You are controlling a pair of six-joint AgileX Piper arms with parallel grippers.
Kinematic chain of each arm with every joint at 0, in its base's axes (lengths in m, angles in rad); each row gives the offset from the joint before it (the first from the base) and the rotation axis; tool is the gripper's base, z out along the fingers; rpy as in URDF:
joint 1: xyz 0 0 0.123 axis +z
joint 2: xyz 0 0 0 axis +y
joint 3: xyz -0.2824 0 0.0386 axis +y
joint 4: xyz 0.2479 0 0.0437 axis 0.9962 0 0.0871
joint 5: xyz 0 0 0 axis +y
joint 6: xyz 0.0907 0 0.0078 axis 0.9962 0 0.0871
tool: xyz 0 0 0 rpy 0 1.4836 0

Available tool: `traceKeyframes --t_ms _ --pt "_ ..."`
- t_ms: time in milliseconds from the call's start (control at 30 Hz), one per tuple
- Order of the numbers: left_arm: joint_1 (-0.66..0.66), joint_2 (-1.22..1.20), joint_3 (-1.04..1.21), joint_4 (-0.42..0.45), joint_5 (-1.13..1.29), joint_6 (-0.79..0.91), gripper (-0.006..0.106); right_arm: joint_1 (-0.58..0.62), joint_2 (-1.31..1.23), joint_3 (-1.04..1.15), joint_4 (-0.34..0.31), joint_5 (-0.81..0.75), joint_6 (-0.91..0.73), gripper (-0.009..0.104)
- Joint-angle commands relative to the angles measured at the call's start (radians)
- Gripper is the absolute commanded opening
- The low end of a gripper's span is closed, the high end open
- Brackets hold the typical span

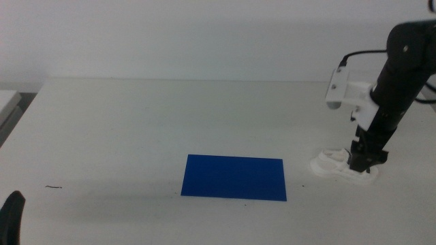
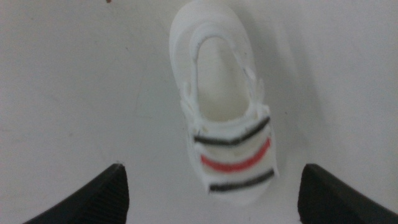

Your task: Use one arm to grab the shoe from the table and place it on the mat.

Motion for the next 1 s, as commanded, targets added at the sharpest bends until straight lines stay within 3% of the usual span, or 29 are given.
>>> traceKeyframes --t_ms 0,200,300,400,533,633,767,967 --pt "0.000 0.005 0.000 -0.002 -0.012 -0.002 0.094 0.009 0.018 0.018 -0.013 -0.042 -0.018 0.091" --pt "0.000 0.005 0.000 -0.002 -0.012 -0.002 0.094 0.023 0.082 0.023 -0.022 -0.131 -0.018 0.091" --pt "0.000 0.005 0.000 -0.002 -0.012 -0.002 0.094 0.028 0.109 0.023 -0.032 -0.155 -0.018 0.085" --pt "0.000 0.005 0.000 -0.002 -0.012 -0.002 0.094 0.029 0.127 0.023 -0.035 -0.157 -0.005 0.069" --pt "0.000 0.005 0.000 -0.002 -0.012 -0.002 0.094 0.034 0.132 0.023 -0.036 -0.144 0.051 0.031" --pt "0.000 0.005 0.000 -0.002 -0.012 -0.002 0.094 0.059 0.120 0.016 -0.084 -0.093 0.153 0.012" --pt "0.000 0.005 0.000 -0.002 -0.012 -0.002 0.094 0.133 0.069 -0.029 -0.110 -0.045 0.294 0.001" --pt "0.000 0.005 0.000 -0.002 -0.012 -0.002 0.094 0.296 0.078 -0.188 -0.089 0.075 0.358 0.000"
